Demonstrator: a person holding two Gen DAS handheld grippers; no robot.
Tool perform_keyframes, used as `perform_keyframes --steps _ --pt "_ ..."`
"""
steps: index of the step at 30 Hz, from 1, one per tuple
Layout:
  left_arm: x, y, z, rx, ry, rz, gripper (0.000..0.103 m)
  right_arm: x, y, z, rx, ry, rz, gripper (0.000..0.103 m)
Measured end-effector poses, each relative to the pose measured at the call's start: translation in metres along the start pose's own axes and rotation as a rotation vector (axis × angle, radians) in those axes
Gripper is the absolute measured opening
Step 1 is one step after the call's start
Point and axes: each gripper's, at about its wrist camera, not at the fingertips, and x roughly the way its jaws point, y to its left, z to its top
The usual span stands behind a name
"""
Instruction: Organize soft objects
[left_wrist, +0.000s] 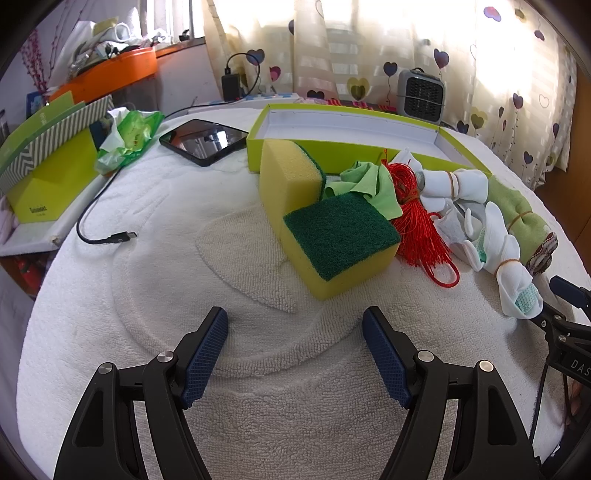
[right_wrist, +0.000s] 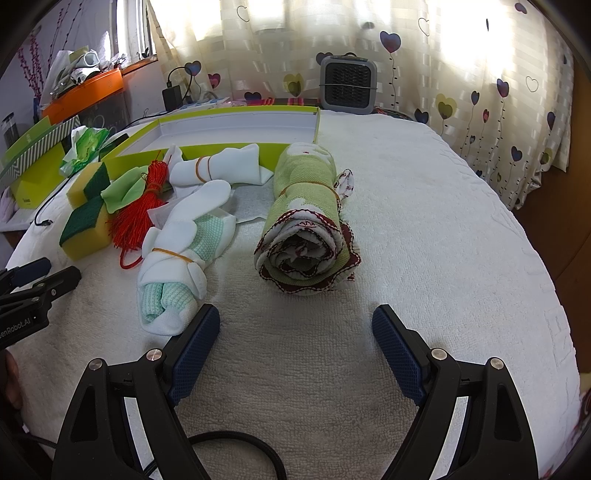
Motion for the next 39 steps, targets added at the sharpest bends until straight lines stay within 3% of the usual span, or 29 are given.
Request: perform_keyframes --steps 22,33,39 --pt "0.000 0.002 0.006 0.007 0.014 -0.022 0.075 -0.001 -0.004 0.002 -0.021 0.011 0.030 0.085" --pt "-0.003 0.023 0.018 -0.063 0.055 -0.167 0.075 -0.025 -0.028 0.011 0.003 -0.049 0.092 0.085" --pt "-0.019 0.029 0.039 -0.086 -0.006 -0.208 0.075 -0.034 -0.040 0.032 0.027 -0.099 0.083 0.085"
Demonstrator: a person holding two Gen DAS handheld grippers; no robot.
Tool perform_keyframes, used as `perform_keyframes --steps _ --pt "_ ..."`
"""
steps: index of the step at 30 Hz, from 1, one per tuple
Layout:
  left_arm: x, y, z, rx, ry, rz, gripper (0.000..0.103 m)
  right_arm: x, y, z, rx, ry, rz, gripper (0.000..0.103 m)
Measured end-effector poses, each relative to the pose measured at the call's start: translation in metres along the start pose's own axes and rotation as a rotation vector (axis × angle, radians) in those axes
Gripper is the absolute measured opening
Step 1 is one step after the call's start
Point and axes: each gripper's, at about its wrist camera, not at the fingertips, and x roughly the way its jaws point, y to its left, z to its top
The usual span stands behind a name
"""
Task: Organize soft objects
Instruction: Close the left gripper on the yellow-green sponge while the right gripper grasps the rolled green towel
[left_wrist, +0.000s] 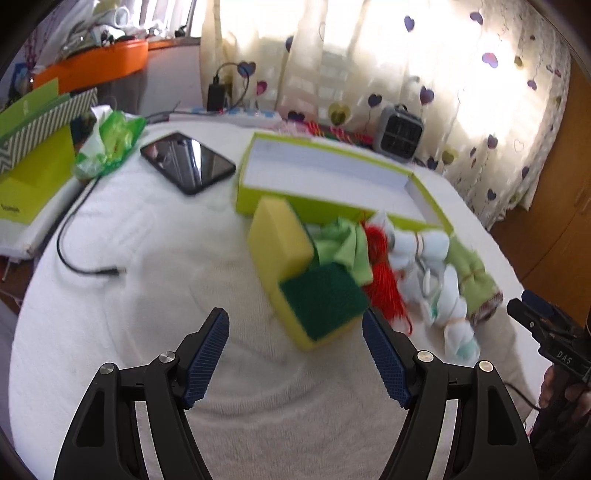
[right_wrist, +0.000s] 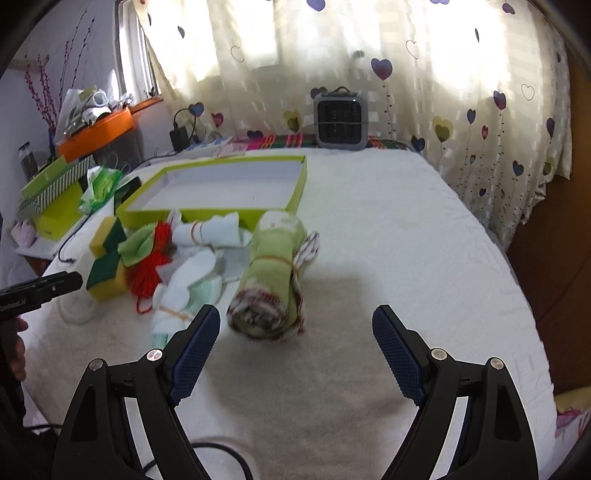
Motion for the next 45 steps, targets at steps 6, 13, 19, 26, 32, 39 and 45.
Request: perform_keyframes --steps 6,13,19,26,32,39,45 --pt "0.007 0.007 0.031 -0.030 -0.006 -0.006 0.074 0.013 0.003 0.017 -0.007 -0.004 0.021 0.085" --pt "0.027 0.008 0.048 -0.045 0.026 0.008 0.074 0.038 0.006 0.023 -0.005 0.048 0.036 0.085" --pt "0.039 0.000 0.057 -0.041 0.028 0.001 0.074 0.053 0.003 0.028 0.042 0.080 0.059 0.083" --pt "0.053 0.011 0.058 -0.064 0.058 0.041 0.064 0.063 0.002 0.030 0.038 0.105 0.048 0.063" --pt "0.054 0.019 0.060 -0.079 0.052 0.029 0.050 0.068 0.006 0.029 0.028 0.116 0.063 0.048" --pt "0.053 0.017 0.060 -0.069 0.043 -0.011 0.036 0.069 0.008 0.029 0.021 0.123 0.083 0.042" --pt "0.055 0.014 0.061 -0.058 0.041 -0.013 0.038 0.072 0.005 0.029 0.039 0.138 0.105 0.043"
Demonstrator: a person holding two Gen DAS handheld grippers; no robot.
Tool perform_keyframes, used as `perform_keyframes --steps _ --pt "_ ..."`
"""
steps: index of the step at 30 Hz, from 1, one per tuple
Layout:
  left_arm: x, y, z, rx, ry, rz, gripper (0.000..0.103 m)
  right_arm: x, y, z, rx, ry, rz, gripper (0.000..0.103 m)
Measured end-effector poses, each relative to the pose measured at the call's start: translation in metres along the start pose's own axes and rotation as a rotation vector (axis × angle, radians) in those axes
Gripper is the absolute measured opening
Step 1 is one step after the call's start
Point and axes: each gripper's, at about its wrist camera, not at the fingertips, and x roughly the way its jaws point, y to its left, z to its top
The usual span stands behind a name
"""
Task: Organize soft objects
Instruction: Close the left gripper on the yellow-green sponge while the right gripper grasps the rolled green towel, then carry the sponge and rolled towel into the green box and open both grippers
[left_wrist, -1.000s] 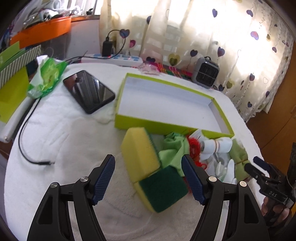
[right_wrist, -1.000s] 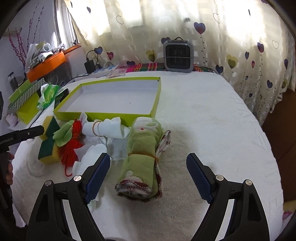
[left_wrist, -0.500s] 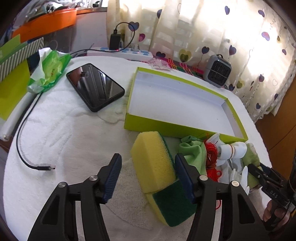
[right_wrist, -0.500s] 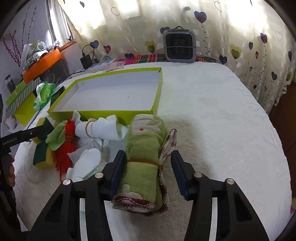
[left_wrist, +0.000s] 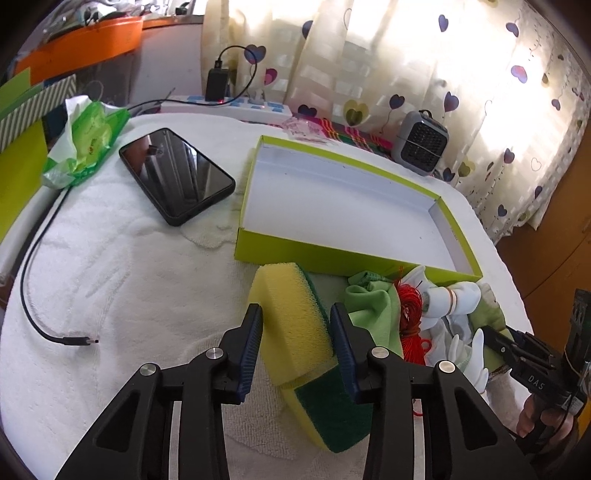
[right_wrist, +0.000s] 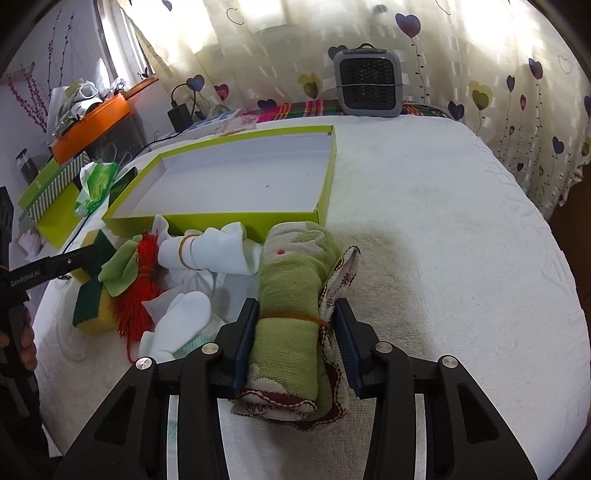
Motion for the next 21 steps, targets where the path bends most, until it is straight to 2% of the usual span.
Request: perform_keyframes --steps 5,9,21 --pt "0.006 0.001 -0.001 -0.015 0.021 -0.020 0.037 -0.001 0.003 -0.001 -0.011 -0.007 -0.017 0.042" --pt "0.003 0.000 -0.002 0.001 0.009 -0.012 0.033 -0.005 0.003 -0.001 -0.009 -0.019 -0.015 0.035" --pt "-0.023 0.010 0.003 -0.012 -0.050 -0.039 0.032 -0.024 0.004 0.001 -0.008 -0.085 0.014 0.032"
